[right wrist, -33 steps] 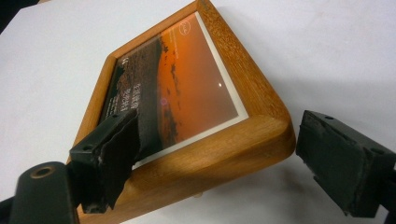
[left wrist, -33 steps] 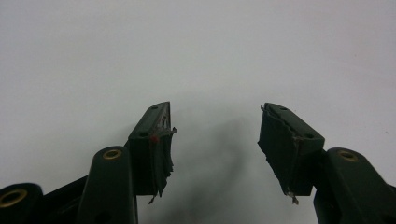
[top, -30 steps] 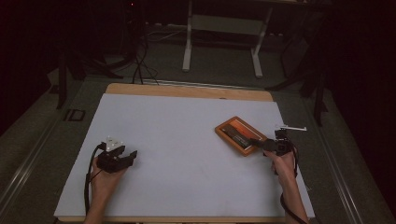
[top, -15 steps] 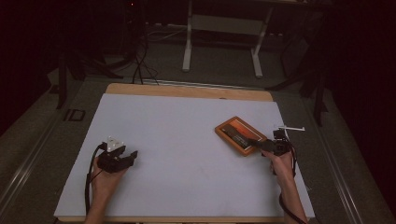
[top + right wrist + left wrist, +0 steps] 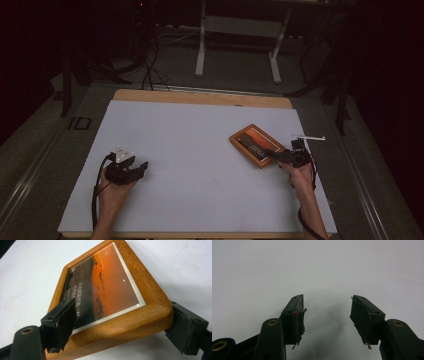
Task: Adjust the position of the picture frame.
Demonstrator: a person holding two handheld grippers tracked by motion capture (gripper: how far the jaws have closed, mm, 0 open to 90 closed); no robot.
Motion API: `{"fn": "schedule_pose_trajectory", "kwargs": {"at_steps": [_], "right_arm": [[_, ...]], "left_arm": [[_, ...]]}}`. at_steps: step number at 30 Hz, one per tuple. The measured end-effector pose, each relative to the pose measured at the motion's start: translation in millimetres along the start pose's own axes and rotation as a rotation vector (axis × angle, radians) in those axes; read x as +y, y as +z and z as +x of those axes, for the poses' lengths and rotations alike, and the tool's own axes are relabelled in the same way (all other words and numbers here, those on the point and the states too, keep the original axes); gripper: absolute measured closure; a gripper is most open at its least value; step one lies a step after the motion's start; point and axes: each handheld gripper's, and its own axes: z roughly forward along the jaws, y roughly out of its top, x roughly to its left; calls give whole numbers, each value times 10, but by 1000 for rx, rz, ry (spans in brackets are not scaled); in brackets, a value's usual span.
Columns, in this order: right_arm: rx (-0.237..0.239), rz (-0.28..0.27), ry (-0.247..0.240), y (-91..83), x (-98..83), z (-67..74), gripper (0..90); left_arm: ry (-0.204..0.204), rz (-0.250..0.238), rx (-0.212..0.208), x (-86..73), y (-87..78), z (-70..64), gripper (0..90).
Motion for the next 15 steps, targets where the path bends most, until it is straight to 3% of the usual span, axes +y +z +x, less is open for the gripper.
{"fn": "schedule_pose_trajectory", "kwargs": {"at_steps": [15], "right_arm": [[3,-28,-7,-113,-10,12,371]], "left_arm": [[41,2,-17,35,19,-91,445]]}}
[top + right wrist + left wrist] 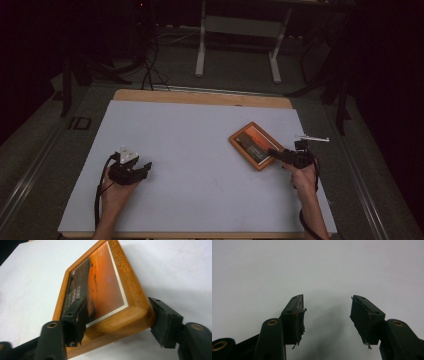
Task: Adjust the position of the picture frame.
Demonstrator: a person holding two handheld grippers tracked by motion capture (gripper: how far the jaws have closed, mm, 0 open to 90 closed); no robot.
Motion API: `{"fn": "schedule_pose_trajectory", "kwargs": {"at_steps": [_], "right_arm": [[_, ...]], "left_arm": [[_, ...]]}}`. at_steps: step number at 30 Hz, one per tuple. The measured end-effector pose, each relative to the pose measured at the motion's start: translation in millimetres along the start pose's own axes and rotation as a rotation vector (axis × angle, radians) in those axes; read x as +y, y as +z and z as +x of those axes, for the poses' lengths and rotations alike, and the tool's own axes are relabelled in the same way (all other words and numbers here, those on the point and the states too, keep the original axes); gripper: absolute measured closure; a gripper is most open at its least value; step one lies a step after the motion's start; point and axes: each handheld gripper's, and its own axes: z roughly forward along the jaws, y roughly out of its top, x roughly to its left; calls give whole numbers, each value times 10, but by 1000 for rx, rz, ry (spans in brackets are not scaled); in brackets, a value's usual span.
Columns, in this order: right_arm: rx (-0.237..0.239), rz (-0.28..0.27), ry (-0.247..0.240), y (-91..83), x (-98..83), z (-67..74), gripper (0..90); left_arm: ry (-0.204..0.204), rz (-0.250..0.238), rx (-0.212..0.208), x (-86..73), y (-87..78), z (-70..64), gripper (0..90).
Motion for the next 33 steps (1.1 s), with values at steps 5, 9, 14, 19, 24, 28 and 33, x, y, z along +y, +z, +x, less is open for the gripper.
{"fn": "schedule_pose_trajectory", "kwargs": {"at_steps": [5,9,14,19,24,28,33], "right_arm": [[8,-11,-12,-45,-7,18,437],[12,-20,-25,-69,3,47,502],[43,-28,-46,-78,22,93,583],[74,-44,-43,-76,53,111,624],[78,-49,-92,-99,83,180,637],[91,-54,-140,-124,113,256,654],[94,-54,-227,-149,138,377,667]], "left_arm": [[-4,-10,-2,10,-14,2,445],[-13,-17,-3,12,-25,18,445],[-4,-12,-9,18,-19,1,445],[1,-18,-19,28,-24,-16,445],[7,-32,-54,71,-42,-40,445],[19,-35,-67,86,-48,-67,444],[30,-30,-71,88,-40,-85,444]]}}
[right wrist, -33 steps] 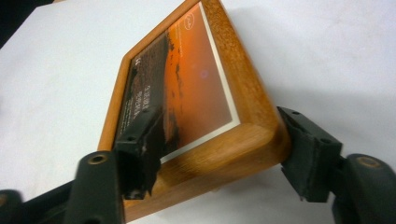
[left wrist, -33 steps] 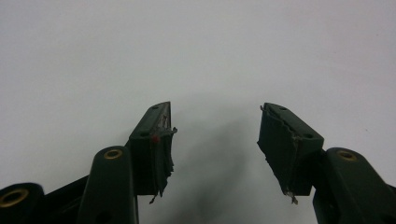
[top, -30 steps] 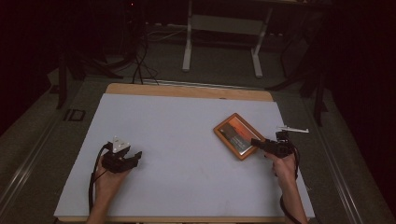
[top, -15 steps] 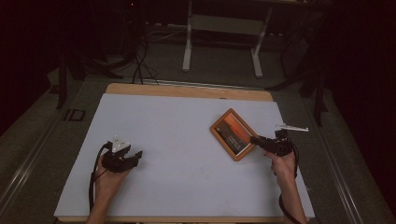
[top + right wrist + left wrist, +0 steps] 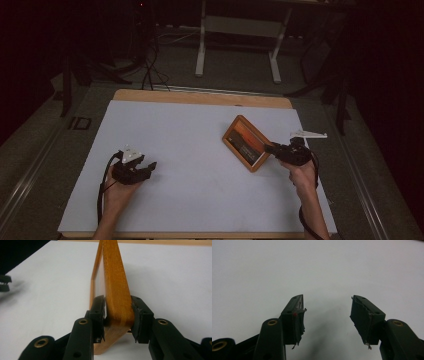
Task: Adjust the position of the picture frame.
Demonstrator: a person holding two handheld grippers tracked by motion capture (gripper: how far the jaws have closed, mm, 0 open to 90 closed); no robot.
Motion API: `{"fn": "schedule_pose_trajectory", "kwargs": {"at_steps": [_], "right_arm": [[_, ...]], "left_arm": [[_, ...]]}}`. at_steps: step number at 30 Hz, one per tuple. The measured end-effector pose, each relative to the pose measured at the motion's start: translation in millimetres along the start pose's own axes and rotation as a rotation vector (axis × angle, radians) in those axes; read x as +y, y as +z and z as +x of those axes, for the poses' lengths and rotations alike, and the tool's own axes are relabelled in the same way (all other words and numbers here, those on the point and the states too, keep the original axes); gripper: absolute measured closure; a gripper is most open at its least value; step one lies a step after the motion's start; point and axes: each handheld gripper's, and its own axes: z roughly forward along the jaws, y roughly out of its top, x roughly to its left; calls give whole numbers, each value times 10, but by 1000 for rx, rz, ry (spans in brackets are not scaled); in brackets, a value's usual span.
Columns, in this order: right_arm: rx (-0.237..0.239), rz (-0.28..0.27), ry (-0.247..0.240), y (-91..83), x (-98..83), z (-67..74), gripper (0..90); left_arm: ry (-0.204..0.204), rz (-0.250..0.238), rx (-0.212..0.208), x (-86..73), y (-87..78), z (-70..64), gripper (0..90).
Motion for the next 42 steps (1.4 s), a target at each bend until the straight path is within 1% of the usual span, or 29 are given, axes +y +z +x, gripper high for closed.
{"fn": "schedule_pose_trajectory", "kwargs": {"at_steps": [1,4,7,9,11,13,16,17,19,20,22,23,25,28,30,33,35,40,42], "right_arm": [[6,0,-21,-3,10,28,671],[15,2,-53,-3,28,84,676],[18,16,-95,14,51,136,669],[25,24,-102,48,59,155,654],[15,38,-111,104,63,184,617],[13,55,-123,181,60,219,618],[7,72,-140,259,56,266,645],[11,77,-145,290,58,286,680],[19,80,-157,320,66,319,695],[25,81,-167,328,70,331,698],[18,89,-195,336,76,368,701],[24,94,-201,337,77,377,703],[13,99,-214,334,83,376,707],[9,102,-225,332,92,363,710],[3,104,-243,333,94,370,712],[-1,92,-254,336,93,372,715],[1,82,-254,335,87,366,715],[19,40,-250,328,72,356,718],[25,23,-256,315,74,365,720]], "left_arm": [[1,0,-1,0,-1,-1,444],[3,-3,-3,2,-1,-8,444],[6,-1,-5,3,-1,-12,443],[7,-1,-6,4,-2,-16,443],[9,-1,-7,6,-3,-18,443],[11,0,-9,6,-3,-20,443],[14,1,-8,5,-2,-22,443],[15,0,-10,5,-4,-23,443],[15,0,-11,6,-6,-22,443],[15,-1,-12,6,-8,-23,443],[13,-3,-14,6,-9,-25,443],[15,-3,-14,7,-10,-26,443],[14,-5,-15,8,-9,-31,444],[18,-5,-17,9,-11,-33,444],[19,-6,-19,11,-12,-36,444],[26,-4,-27,19,-16,-43,446],[27,-8,-39,28,-18,-56,448],[49,-22,-89,83,-31,-111,458],[55,-32,-109,117,-32,-128,458]]}}
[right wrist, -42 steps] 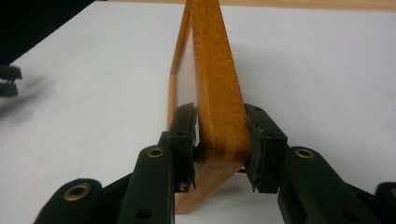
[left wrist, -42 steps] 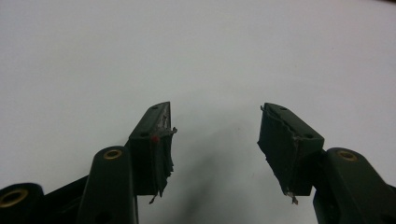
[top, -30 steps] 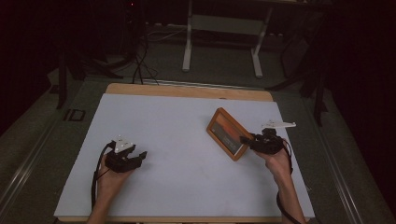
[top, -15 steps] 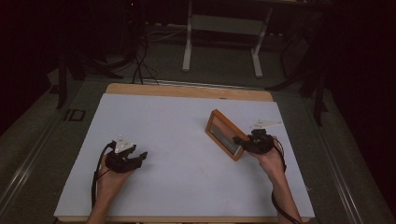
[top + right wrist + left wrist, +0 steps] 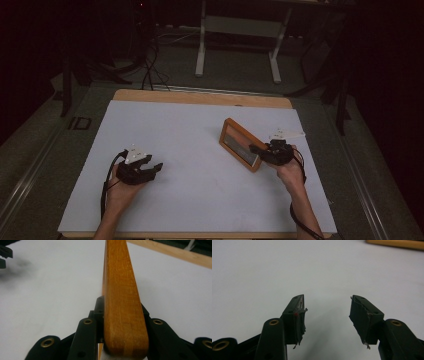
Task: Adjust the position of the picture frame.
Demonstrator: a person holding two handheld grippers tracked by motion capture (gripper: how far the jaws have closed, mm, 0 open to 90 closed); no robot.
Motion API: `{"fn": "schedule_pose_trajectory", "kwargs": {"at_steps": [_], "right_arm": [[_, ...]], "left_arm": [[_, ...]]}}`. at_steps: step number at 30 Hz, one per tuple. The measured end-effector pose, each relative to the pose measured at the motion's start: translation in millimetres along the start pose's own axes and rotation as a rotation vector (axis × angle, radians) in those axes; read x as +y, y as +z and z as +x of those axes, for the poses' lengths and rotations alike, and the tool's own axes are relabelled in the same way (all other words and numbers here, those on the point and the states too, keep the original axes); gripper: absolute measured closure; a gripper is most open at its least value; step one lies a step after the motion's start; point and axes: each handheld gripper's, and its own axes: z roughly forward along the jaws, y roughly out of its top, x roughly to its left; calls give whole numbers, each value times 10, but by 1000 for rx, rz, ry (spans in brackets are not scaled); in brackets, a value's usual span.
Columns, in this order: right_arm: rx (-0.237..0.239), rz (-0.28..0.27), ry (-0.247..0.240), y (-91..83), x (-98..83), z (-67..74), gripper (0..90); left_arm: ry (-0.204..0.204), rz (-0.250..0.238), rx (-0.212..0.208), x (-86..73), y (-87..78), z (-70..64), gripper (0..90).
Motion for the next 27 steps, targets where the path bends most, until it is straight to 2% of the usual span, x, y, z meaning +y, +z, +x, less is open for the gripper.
{"fn": "schedule_pose_trajectory", "kwargs": {"at_steps": [7,12,14,16,18,24,27], "right_arm": [[28,-43,-23,-58,58,55,725],[47,-71,-29,-65,76,93,729],[66,-83,-32,-66,83,108,733],[75,-86,-40,-63,89,124,734],[92,-85,-54,-62,91,143,734],[167,-94,-85,-52,53,195,736],[204,-101,-103,-40,36,214,736]], "left_arm": [[18,-26,-71,144,51,-36,453],[65,-30,-119,293,129,-106,447],[72,-31,-125,316,140,-114,447],[94,-31,-157,400,193,-161,446],[123,-19,-184,460,245,-204,444],[165,-1,-262,593,409,-297,432],[191,6,-288,667,506,-344,423]]}}
